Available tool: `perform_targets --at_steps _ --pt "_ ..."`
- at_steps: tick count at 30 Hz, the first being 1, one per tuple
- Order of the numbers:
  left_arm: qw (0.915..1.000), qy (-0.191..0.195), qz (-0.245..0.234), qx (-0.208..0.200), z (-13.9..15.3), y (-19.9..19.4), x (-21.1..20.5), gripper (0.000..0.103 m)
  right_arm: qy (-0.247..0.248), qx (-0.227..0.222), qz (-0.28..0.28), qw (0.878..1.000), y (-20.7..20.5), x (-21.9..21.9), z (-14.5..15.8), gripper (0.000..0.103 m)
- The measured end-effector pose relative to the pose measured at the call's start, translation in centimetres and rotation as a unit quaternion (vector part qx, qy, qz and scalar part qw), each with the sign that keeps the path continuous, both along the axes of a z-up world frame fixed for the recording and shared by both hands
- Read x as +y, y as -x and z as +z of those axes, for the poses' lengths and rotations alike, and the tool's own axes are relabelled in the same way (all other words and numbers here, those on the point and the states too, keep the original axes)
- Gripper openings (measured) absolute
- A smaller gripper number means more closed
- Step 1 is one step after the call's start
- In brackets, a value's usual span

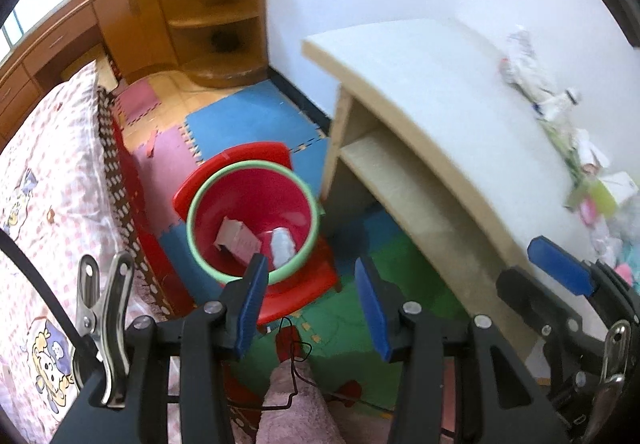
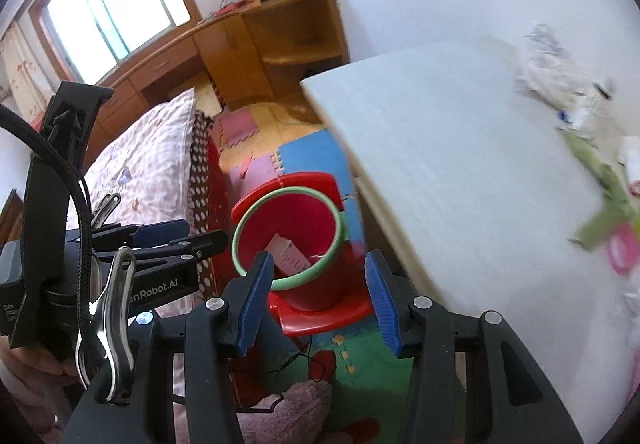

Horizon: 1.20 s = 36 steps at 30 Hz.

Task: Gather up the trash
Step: 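Move both open tools back from the bucket toward the table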

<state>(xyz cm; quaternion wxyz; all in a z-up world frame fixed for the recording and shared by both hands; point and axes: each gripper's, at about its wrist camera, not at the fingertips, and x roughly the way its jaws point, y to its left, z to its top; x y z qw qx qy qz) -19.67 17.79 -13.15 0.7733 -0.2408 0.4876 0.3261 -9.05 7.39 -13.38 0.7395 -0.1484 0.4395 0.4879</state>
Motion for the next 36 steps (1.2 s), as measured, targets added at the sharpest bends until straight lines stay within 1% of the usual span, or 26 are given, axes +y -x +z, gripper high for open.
perform_targets --at_steps 5,12,20,26,30,36 --pt "0.9995 -0.01 -0.029 -0.012 1.8 -2.3 -2.8 0.047 -0.009 -0.01 -0.033 0.999 -1.3 -4.1 1.8 0.049" --pt "0.9966 -0.017 -0.075 -0.029 3.9 -5.5 -6.8 0.047 -0.019 -0.025 -0.085 0.996 -3.0 -10.0 4.5 0.049" --pt "0.9898 -0.017 -0.135 -0.043 6.0 -9.1 -10.8 0.047 -0.021 -0.032 -0.163 0.986 -4.2 -16.0 6.4 0.049" --pt "0.9809 -0.008 -0.189 -0.047 7.0 -12.0 -13.0 0.047 -0.019 -0.023 -0.227 0.973 -5.1 -19.1 6.6 0.049" --pt "0.9719 -0.001 -0.229 -0.053 7.1 -14.1 -14.4 0.047 -0.011 -0.03 -0.266 0.963 -5.5 -20.9 6.8 0.049" --pt "0.9563 0.02 -0.286 -0.058 6.5 -16.8 -16.2 0.047 0.0 -0.019 -0.327 0.945 -6.2 -23.2 6.1 0.049"
